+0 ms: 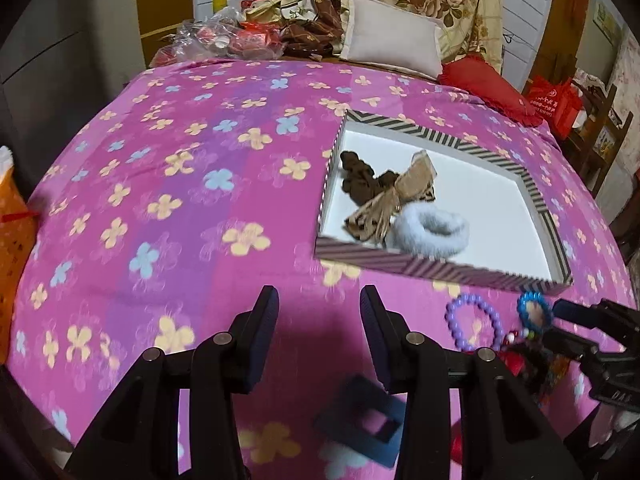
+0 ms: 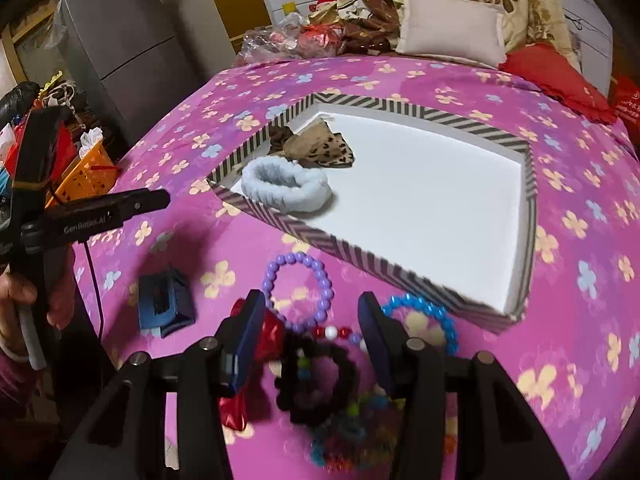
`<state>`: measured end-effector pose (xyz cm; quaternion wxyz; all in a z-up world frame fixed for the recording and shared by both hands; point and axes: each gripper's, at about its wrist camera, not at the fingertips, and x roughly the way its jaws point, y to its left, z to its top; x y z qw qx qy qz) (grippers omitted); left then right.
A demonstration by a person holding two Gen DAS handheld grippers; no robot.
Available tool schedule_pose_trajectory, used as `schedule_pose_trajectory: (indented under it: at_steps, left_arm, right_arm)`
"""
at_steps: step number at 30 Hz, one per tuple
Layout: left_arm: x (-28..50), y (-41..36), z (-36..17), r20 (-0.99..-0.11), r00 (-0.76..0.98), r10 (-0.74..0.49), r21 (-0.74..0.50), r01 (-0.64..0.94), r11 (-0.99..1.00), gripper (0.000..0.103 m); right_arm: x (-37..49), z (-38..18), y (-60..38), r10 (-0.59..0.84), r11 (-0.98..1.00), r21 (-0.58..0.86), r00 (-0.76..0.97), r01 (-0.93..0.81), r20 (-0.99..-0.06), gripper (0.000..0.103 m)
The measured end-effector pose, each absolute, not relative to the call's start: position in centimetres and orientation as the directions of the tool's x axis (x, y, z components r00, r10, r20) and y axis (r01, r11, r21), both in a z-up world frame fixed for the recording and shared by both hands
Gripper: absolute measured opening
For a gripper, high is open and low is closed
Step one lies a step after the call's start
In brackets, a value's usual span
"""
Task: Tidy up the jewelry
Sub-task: 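Move the left tool to the blue claw clip and close on it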
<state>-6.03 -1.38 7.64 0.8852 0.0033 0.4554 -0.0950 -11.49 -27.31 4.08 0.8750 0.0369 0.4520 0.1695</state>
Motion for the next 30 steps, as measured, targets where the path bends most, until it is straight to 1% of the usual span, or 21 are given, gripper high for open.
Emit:
schedule_pose_trajectory:
  at_steps: [6,13,18,30]
  left_arm:
    - [-8.6,-1.5,7.9,-0.793,0.595,-0.133,-0.039,0.168,0.985,0.025]
    - [-10.4,-1.4,8.0,-0.787,0.605,-0.118,-0.021,0.166,0.986,0.025]
    - [-11.2,-1.2,7.9,-0.787,0.607,-0.115,-0.022,0.158,0.987,0.025]
    - [-12.0,-0.6,7.3,-0.795,0.596,-0.113,-0.036,0.139,0.99,0.025]
  right_arm:
    - [-13.2,4.1,-27.9,0.322,0.945,0.225,0.544,-0.238,-0.775,0.052]
    - [-14.8,4.1,-27.8,0.323,0.945,0.232,0.545,-0.231,-0.774,0.054]
    - [-15.6,4.3,-27.3,0.326,0.944,0.23,0.548,-0.238,-0.77,0.057]
    - [-16.1,3.8,-26.0,0.337,0.938,0.231,0.527,-0.259,-0.78,0.059]
